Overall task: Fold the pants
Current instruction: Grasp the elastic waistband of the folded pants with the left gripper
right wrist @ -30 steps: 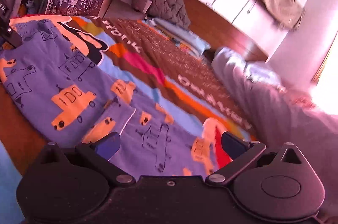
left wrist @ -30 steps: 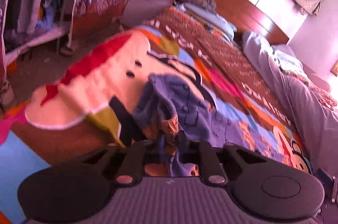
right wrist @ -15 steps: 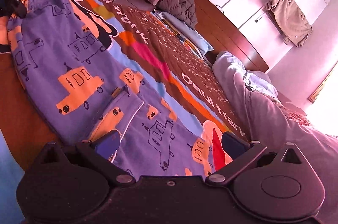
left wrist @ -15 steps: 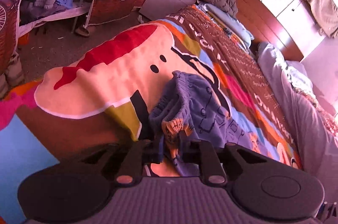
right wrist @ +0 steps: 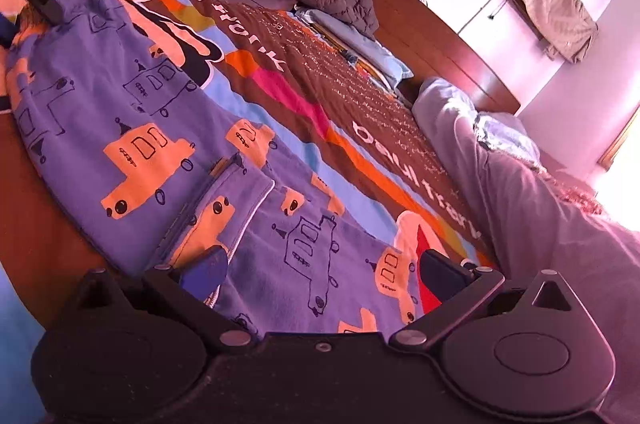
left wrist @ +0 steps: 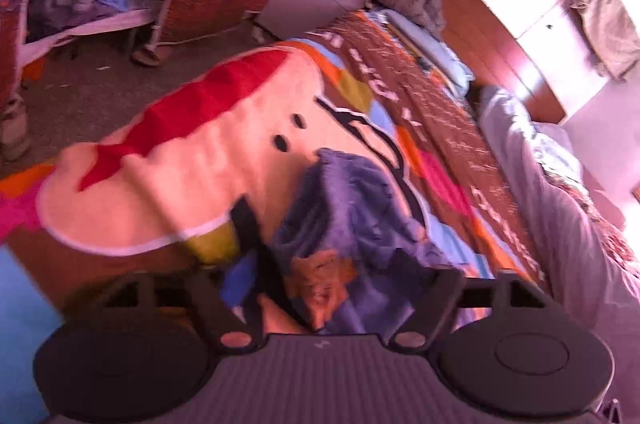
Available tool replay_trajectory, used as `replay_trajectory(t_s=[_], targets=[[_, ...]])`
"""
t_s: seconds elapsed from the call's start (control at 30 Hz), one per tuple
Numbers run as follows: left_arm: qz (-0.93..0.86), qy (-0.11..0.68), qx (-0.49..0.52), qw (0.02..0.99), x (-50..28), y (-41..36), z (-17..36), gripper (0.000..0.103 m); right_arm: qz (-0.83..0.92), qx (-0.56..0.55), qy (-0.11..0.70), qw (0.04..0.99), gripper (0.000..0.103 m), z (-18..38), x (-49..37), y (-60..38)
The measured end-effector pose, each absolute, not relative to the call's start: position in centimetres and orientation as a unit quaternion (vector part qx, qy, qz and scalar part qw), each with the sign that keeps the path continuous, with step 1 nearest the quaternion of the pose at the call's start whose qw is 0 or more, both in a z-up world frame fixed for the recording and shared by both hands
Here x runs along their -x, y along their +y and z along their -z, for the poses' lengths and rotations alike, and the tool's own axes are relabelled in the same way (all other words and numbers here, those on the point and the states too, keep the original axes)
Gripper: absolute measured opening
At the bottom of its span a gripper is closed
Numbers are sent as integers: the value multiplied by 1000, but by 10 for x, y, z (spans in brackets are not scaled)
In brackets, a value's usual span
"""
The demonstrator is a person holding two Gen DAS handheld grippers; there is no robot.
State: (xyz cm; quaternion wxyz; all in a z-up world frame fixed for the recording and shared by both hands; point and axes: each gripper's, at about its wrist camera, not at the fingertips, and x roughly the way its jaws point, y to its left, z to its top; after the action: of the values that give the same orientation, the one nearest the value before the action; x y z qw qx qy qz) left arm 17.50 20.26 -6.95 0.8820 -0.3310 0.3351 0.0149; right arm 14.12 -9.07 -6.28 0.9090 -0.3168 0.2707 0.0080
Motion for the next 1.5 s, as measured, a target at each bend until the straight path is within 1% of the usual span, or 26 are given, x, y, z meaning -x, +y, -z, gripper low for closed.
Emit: replay_trajectory(t_s=[0.07,0.13,0.17,0.2,0.33,0.37,0.4,0.47,0.53,0.57,0.6,0.67,0.7,0.73,0.77,0.8,0.87,0.9,0.97,1.1,1.4,1.5], targets=[[-10,338,312,888,-180,195,69,94,-9,310,275,910,102,63,-143,-92],[-18,340,289,894,-181,186,69,92,-10,307,277,910,102,63,-144,-93],[-28,341,281,897,-181,184,68,86,-10,306,278,911,102,62,-144,-93],[-40,340,277,898,-180,182,68,77,-10,305,278,911,102,62,-144,-93],[-59,326,303,894,-175,191,69,64,-10,305,278,911,102,62,-144,-93],[-62,323,311,892,-173,194,70,58,-10,305,278,911,102,62,-145,-94],[-64,320,318,890,-172,196,71,56,-10,305,279,911,102,62,-145,-93],[-60,315,331,888,-170,200,72,55,-8,306,280,910,102,63,-145,-93],[-56,310,341,886,-170,203,74,61,-5,307,281,909,102,64,-146,-93],[-49,302,351,885,-169,204,76,69,-5,307,282,909,102,64,-146,-93],[-42,297,358,884,-169,204,77,74,-4,306,284,909,102,64,-147,-94],[-41,299,352,886,-171,202,77,75,-4,302,286,909,102,64,-148,-95],[-44,302,346,887,-173,200,76,75,-4,301,287,909,102,64,-149,-95],[-48,303,341,889,-173,199,76,72,-3,301,288,909,102,64,-149,-95],[-52,304,340,888,-173,198,76,66,-3,301,288,909,102,64,-150,-95],[-60,305,344,886,-172,200,76,57,-3,301,288,909,102,64,-150,-95],[-66,299,368,878,-169,207,78,52,-3,301,288,909,102,64,-150,-95],[-68,295,383,873,-168,211,80,45,-3,300,288,909,102,64,-150,-95],[-75,294,398,866,-167,215,84,35,-3,300,289,909,102,65,-150,-95],[-79,297,388,869,-168,212,83,22,-3,302,288,909,102,64,-150,-95],[-137,302,307,892,-173,177,52,17,3,295,299,908,102,66,-155,-97],[-125,286,312,898,-172,170,33,17,3,291,299,909,102,65,-155,-98]])
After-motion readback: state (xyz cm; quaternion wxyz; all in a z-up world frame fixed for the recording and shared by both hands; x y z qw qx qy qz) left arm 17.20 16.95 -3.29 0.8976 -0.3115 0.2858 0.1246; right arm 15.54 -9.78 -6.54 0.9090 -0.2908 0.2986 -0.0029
